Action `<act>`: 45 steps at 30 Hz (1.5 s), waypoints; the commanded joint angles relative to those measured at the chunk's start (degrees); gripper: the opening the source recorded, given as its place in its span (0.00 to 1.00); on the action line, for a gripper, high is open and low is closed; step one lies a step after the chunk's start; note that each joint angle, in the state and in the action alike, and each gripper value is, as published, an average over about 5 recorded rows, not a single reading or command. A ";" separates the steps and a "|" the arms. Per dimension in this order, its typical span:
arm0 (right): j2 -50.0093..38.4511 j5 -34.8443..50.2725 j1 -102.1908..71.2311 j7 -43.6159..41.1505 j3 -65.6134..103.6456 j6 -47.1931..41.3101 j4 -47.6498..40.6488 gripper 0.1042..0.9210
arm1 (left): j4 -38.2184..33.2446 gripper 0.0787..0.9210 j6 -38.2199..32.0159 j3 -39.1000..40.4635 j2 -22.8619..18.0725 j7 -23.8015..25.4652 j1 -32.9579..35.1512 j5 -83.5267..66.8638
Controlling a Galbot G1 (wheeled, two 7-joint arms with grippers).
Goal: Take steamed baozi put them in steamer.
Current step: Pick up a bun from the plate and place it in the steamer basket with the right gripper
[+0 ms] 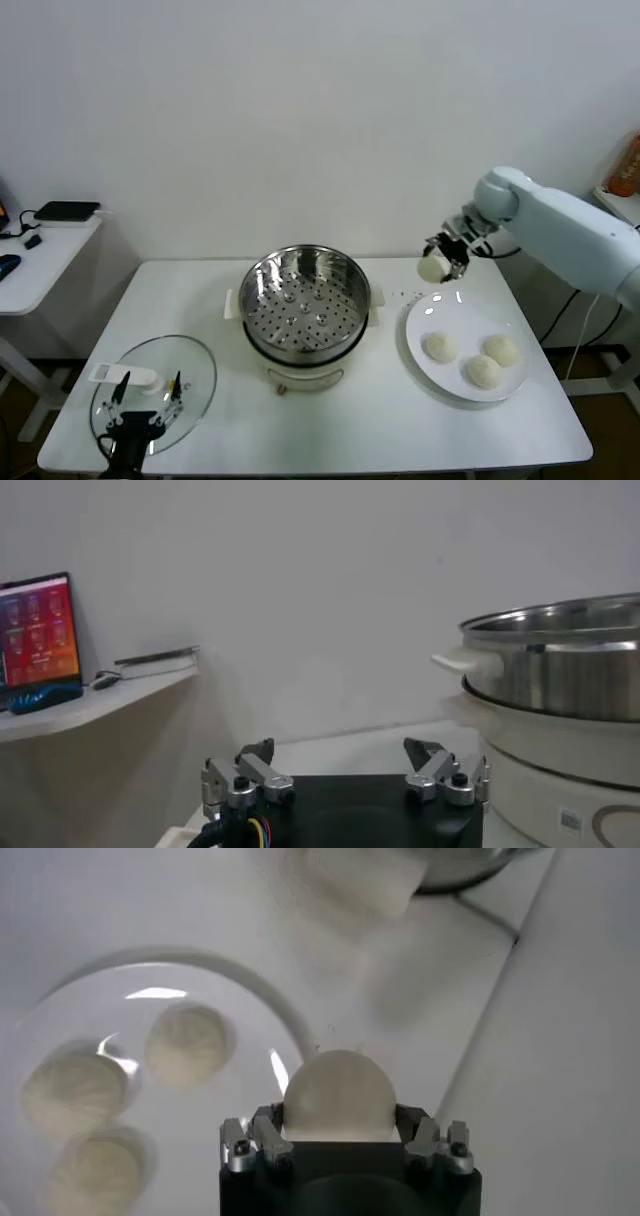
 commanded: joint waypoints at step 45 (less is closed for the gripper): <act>29.93 -28.71 -9.68 1.66 4.83 17.78 -10.00 0.76 | 0.48 0.88 -0.18 -0.79 1.35 -0.15 1.00 0.33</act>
